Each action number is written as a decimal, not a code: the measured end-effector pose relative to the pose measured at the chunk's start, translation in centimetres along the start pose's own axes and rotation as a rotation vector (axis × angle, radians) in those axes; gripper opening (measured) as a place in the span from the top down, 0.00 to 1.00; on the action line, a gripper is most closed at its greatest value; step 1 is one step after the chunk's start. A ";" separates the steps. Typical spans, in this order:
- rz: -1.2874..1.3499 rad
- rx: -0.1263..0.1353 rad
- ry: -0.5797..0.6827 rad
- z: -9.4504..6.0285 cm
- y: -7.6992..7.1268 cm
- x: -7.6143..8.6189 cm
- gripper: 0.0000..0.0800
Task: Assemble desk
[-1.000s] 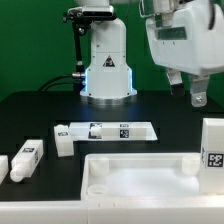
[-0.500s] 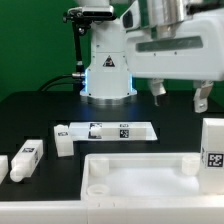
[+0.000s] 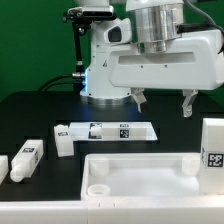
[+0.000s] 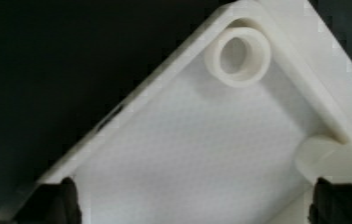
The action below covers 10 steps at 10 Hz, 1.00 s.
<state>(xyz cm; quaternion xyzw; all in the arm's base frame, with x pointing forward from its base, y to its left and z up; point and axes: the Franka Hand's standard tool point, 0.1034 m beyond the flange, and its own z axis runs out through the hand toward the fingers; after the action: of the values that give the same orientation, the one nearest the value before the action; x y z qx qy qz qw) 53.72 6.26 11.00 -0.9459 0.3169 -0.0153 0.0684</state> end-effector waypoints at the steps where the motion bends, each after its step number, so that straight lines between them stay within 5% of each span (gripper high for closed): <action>1: -0.062 -0.001 -0.001 0.1 0.0 0.0 0.19; 4: -0.441 0.000 -0.001 0.2 0.2 -1.0 0.19; 6: -0.570 0.001 0.047 -0.1 1.9 -1.1 0.19; 10: -0.903 -0.029 0.064 0.1 2.5 -0.9 0.19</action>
Offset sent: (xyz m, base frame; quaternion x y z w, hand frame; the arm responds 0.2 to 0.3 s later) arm -0.0311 0.0224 0.0037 0.0198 -0.0005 -0.3986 0.9169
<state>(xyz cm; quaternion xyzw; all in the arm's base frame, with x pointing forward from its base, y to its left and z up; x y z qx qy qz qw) 51.52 4.81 10.54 -0.9892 -0.1254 -0.0683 0.0316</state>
